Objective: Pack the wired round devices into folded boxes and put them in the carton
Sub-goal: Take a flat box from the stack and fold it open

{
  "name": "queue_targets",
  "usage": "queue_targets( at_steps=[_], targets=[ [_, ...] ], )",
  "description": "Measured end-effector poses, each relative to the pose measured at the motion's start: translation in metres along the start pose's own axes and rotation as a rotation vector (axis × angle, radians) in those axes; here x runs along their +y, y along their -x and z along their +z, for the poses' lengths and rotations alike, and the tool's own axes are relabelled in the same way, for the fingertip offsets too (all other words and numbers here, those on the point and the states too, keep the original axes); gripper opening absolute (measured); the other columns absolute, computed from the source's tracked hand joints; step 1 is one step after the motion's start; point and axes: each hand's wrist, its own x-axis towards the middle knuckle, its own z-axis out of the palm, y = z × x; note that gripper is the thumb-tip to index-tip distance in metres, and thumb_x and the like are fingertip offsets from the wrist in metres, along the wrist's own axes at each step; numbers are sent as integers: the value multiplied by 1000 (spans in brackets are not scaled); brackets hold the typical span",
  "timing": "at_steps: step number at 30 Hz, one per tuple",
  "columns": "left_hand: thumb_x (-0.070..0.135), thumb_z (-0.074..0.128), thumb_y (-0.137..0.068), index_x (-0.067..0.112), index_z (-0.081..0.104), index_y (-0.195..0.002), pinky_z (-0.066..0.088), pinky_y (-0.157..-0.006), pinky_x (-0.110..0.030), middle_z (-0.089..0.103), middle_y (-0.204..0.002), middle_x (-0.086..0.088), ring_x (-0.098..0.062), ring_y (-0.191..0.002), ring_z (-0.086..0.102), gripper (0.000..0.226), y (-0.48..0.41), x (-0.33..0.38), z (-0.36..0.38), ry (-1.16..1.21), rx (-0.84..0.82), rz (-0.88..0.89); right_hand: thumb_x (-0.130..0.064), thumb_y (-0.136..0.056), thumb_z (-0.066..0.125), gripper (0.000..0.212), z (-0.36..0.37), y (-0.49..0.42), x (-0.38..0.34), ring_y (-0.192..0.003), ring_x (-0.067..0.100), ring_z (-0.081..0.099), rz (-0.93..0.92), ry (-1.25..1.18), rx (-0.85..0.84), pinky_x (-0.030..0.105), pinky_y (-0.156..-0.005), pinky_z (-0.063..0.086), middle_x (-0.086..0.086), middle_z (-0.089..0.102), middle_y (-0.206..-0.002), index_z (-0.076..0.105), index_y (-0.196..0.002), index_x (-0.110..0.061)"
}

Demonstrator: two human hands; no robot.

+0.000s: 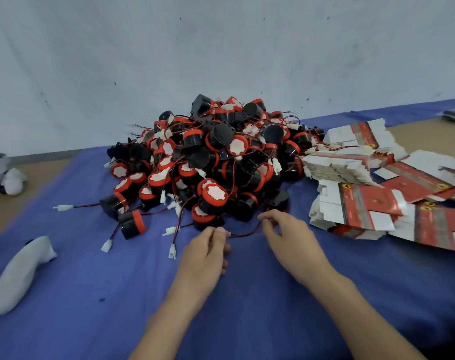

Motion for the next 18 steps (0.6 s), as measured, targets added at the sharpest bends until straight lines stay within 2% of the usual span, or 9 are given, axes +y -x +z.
queue_targets(
  at_steps=[2, 4, 6, 9, 12, 18],
  targets=[
    [37, 40, -106, 26, 66, -96, 51, -54, -15, 69, -81, 13, -2, -56, 58, 29, -1, 0, 1, -17, -4, 8, -35, -107, 41, 27, -4, -1, 1, -58, 1, 49, -9, 27, 8, 22, -52, 34, -16, 53, -84, 59, -126, -39],
    [36, 41, -105, 26, 66, -97, 51, -54, -16, 69, -82, 12, -2, -55, 57, 28, -2, 1, 1, 0, 2, 1, -35, -106, 41, 27, -9, -3, 3, -77, 5, 55, 1, 34, 31, 32, -66, 49, -14, 58, -108, 59, -126, -39],
    [35, 41, -105, 27, 66, -98, 51, -54, -17, 69, -82, 8, -2, -55, 57, 27, -2, 1, 2, 4, 4, -10, -35, -106, 42, 26, -13, -5, 5, -83, 8, 56, 27, 52, 74, 36, -75, 51, -12, 53, -121, 59, -126, -37],
    [35, 41, -105, 29, 67, -98, 53, -55, -18, 70, -86, 6, -2, -56, 58, 27, -2, 0, 3, -5, 10, -14, -35, -105, 45, 24, -18, -10, 11, -73, 8, 57, 68, 60, 129, 32, -62, 48, -10, 45, -123, 57, -126, -34],
    [34, 41, -105, 29, 66, -98, 54, -56, -20, 70, -86, 5, -2, -56, 58, 26, -1, 0, 2, 3, 5, -16, -35, -103, 49, 22, -19, -14, 13, -69, 12, 59, 97, 3, 159, 30, -56, 43, -9, 40, -120, 55, -123, -32],
    [33, 41, -106, 29, 66, -99, 52, -54, -17, 69, -87, 5, -3, -56, 58, 26, -1, 1, 2, 16, 5, -27, -34, -102, 50, 22, -17, -18, 11, -78, 13, 61, 96, -35, 161, 37, -66, 50, -7, 39, -121, 50, -124, -32]
  ],
)
